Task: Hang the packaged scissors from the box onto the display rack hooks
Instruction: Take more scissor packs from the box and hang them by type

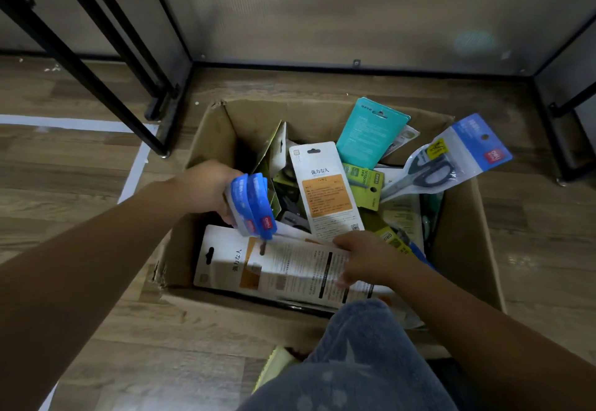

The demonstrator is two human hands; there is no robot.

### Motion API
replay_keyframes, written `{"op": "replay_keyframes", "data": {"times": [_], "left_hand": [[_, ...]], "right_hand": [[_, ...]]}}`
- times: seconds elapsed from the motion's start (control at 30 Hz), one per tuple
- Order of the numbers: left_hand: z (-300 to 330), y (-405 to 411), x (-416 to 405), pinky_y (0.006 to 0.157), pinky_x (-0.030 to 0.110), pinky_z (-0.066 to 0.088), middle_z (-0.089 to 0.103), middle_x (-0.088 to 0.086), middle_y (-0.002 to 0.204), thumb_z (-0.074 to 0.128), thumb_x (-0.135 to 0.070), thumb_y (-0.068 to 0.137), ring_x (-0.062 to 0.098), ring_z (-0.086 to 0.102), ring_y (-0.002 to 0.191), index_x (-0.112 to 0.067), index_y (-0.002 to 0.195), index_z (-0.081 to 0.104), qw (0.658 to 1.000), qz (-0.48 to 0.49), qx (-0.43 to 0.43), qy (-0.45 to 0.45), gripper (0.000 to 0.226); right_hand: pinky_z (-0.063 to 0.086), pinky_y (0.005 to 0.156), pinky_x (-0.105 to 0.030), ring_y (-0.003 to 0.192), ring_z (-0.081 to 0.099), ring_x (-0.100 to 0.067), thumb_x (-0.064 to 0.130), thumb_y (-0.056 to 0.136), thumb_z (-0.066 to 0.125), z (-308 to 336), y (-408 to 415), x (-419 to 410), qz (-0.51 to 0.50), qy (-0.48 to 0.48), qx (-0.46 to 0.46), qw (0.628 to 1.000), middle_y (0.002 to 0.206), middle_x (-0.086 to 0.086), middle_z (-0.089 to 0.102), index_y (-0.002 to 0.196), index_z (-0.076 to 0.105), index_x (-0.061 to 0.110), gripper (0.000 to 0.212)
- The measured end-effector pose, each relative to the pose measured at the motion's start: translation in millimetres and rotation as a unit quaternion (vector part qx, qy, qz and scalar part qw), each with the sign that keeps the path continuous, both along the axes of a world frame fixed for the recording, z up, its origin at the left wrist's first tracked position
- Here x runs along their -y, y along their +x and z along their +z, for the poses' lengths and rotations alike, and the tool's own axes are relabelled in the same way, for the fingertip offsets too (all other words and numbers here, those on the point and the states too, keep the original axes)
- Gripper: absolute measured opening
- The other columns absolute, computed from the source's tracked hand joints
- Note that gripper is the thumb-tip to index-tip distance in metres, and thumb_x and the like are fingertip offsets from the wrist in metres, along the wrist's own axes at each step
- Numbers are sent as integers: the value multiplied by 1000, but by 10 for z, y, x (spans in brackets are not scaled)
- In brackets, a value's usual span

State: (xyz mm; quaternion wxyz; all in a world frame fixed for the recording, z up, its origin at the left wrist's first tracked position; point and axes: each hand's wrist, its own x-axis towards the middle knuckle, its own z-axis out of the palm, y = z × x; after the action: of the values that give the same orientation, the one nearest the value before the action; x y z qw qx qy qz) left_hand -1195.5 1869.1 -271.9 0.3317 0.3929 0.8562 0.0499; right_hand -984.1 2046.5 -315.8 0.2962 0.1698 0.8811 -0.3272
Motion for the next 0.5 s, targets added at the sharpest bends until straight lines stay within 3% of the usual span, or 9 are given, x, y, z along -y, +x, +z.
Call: {"op": "replay_keyframes", "data": {"times": [0.07,0.1,0.17,0.23,0.3,0.43,0.5], "left_hand": [[48,25,39,60,5,37,63,-9,78,90,-11,56,10,59,76,-15,88,69,996,60,-18,70,39],[73,38,47,58,1,36,61,-13,78,90,-15,56,4,56,71,-20,88,69,989,96,-26,106,39],[133,64,38,55,-2,36,61,-24,74,91,-22,55,-9,55,65,-32,81,64,973,167,-5,162,39],[199,99,3,53,-1,38,64,-31,65,91,-23,55,-17,58,64,-38,76,61,954,209,44,209,40],[296,133,-42,53,-1,40,62,-38,66,89,-19,57,-20,58,66,-40,78,61,933,242,72,255,41],[773,127,-170,64,17,54,70,-21,74,84,-3,64,-7,65,69,-31,86,66,875,319,120,344,40],[1164,123,-255,58,13,52,71,-20,71,78,6,67,-6,65,65,-25,85,66,846,337,165,378,38]], "right_hand": [[45,67,-23,89,53,-14,14,68,79,40,57,-97,-68,-23,-19,997,98,-1,58,87,57,21,31],[49,71,-28,90,57,-18,10,68,79,79,76,-166,-119,-47,-31,991,98,-3,59,88,60,18,29],[52,84,-43,94,62,-27,5,69,78,196,87,-295,-217,-95,-67,969,100,-11,65,84,61,16,25],[51,86,-46,93,63,-29,3,70,77,334,64,-363,-276,-126,-113,946,101,-14,67,88,63,12,25],[52,84,-41,92,64,-25,3,72,75,508,17,-373,-316,-155,-152,923,103,-11,68,98,63,9,29],[50,67,-15,86,61,-4,3,81,67,1095,-89,-339,-379,-217,-239,867,95,9,65,97,54,28,33],[49,65,-16,88,62,-8,3,84,65,1510,-147,-345,-406,-236,-268,841,98,6,65,105,54,21,30]]}}
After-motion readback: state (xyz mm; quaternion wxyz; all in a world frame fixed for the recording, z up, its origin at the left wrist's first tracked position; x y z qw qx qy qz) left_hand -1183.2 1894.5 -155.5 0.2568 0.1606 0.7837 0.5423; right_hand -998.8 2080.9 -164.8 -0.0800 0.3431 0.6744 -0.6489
